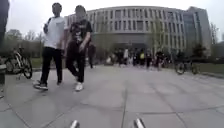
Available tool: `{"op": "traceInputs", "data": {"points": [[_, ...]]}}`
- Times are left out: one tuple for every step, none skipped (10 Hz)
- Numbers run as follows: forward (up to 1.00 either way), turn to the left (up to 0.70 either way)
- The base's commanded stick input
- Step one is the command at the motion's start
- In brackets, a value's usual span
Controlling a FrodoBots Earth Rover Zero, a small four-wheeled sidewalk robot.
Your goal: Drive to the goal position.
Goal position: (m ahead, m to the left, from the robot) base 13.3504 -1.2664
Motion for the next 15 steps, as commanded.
{"op": "traceInputs", "data": {"points": [[0.85, -0.12], [0.85, -0.08], [0.85, -0.04], [0.85, -0.02], [0.85, -0.02], [0.85, -0.02], [0.85, -0.03], [0.85, -0.11], [0.85, -0.19], [0.85, -0.27], [0.85, -0.34], [0.85, -0.34], [0.85, -0.27], [0.85, -0.19], [0.85, -0.11]]}}
